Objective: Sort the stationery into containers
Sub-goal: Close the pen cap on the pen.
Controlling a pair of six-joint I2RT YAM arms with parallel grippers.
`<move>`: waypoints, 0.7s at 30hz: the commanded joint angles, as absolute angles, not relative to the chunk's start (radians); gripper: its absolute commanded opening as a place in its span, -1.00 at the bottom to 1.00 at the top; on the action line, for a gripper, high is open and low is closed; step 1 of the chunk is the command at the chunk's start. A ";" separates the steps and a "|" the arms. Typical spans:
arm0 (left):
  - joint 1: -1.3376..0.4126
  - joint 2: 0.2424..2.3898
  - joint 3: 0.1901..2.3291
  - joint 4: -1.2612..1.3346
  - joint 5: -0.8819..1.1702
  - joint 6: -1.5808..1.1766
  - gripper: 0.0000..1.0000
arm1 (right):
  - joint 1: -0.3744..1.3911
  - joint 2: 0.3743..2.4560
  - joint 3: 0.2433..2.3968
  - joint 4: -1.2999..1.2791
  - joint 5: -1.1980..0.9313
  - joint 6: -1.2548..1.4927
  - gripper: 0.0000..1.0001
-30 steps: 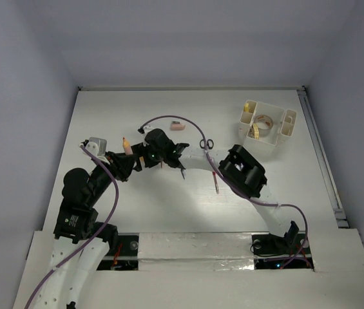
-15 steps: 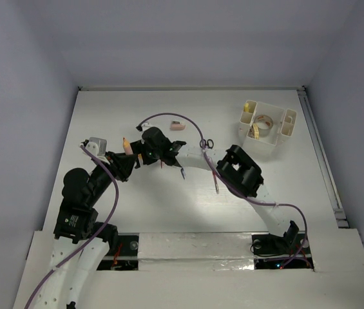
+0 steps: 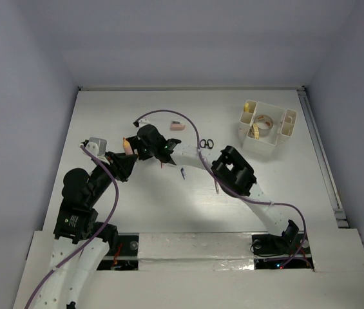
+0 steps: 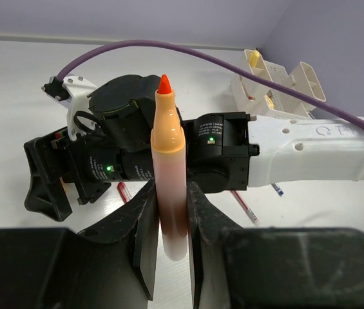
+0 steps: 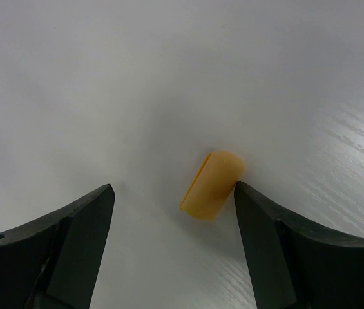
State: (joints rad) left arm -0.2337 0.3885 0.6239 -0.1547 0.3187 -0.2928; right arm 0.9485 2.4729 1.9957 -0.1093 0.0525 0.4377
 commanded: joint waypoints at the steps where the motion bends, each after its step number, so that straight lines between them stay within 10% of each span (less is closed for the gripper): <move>1: -0.230 0.374 0.640 -0.100 0.334 -0.285 -1.00 | 0.945 2.539 2.020 -0.227 0.113 0.425 0.61; 21: -0.230 0.356 0.643 -0.104 0.319 -0.284 -1.00 | 0.945 2.684 2.257 -0.442 0.278 0.250 -0.29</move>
State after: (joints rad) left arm -0.2337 0.3656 0.6239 -0.1547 0.3172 -0.2928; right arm 0.9497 2.6152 2.2562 -0.2718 0.2356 0.2920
